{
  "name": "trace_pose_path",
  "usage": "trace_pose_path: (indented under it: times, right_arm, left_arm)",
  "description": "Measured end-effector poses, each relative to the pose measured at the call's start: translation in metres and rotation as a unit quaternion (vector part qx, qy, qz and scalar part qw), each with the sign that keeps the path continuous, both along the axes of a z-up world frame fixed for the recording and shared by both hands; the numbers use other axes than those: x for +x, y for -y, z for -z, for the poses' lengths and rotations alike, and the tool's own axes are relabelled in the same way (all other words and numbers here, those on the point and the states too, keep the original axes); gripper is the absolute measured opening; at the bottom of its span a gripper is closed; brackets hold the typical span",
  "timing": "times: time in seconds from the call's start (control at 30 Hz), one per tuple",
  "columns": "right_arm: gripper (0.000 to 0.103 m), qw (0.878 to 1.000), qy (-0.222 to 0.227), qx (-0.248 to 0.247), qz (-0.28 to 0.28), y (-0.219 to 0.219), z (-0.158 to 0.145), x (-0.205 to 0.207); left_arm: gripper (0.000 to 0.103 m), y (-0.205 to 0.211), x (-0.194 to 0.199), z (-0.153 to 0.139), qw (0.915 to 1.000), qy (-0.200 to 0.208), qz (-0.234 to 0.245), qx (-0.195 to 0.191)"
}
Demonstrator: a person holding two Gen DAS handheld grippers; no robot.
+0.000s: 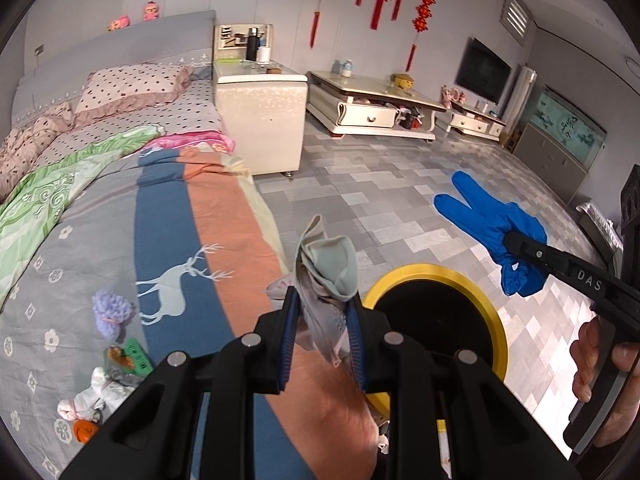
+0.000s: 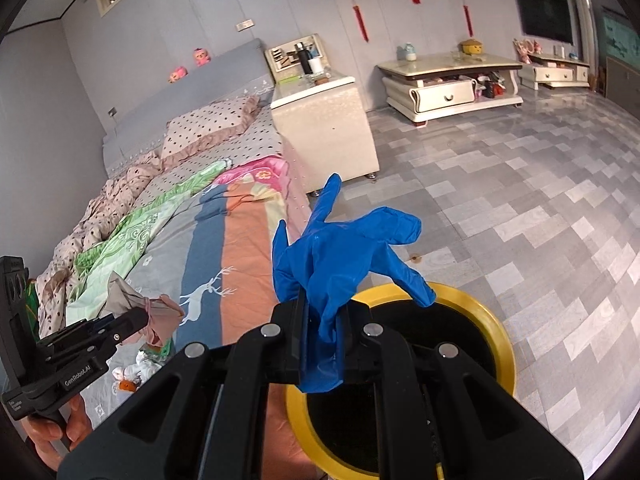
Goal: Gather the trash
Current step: 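Carry the grey cloth and blue glove over the yellow bin with both tools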
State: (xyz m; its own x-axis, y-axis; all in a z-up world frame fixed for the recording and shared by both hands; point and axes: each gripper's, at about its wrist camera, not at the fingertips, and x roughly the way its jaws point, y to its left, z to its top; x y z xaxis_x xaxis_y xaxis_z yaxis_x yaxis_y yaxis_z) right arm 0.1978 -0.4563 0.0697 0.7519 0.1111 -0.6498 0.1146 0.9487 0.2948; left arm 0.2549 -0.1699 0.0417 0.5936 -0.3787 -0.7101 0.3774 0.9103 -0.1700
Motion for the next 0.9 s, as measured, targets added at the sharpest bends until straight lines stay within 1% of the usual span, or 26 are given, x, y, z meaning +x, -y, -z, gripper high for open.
trace_pose_path:
  times: [0.23, 0.47, 0.6, 0.7, 0.8, 0.9]
  right_arm:
    - [0.009, 0.999, -0.024, 0.013, 0.016, 0.039, 0.027, 0.000]
    - [0.009, 0.998, -0.049, 0.037, 0.024, 0.061, 0.064, 0.006]
    - [0.009, 0.996, -0.062, 0.054, 0.031, 0.075, 0.086, 0.009]
    - [0.009, 0.995, -0.071, 0.060, 0.032, 0.076, 0.096, 0.012]
    - [0.010, 0.995, -0.076, 0.066, 0.028, 0.077, 0.105, 0.012]
    - [0.010, 0.994, -0.077, 0.067, 0.029, 0.076, 0.109, 0.012]
  left_arm:
    - [0.022, 0.049, 0.007, 0.016, 0.9992, -0.012, 0.034, 0.019]
    - [0.022, 0.086, 0.008, 0.048, 0.9968, -0.038, 0.065, 0.026]
    - [0.022, 0.098, 0.009, 0.064, 0.9951, -0.055, 0.077, 0.027]
    - [0.022, 0.105, 0.008, 0.074, 0.9938, -0.066, 0.085, 0.028]
    - [0.023, 0.110, 0.004, 0.082, 0.9928, -0.072, 0.091, 0.030]
    - [0.023, 0.111, 0.004, 0.085, 0.9922, -0.079, 0.093, 0.024]
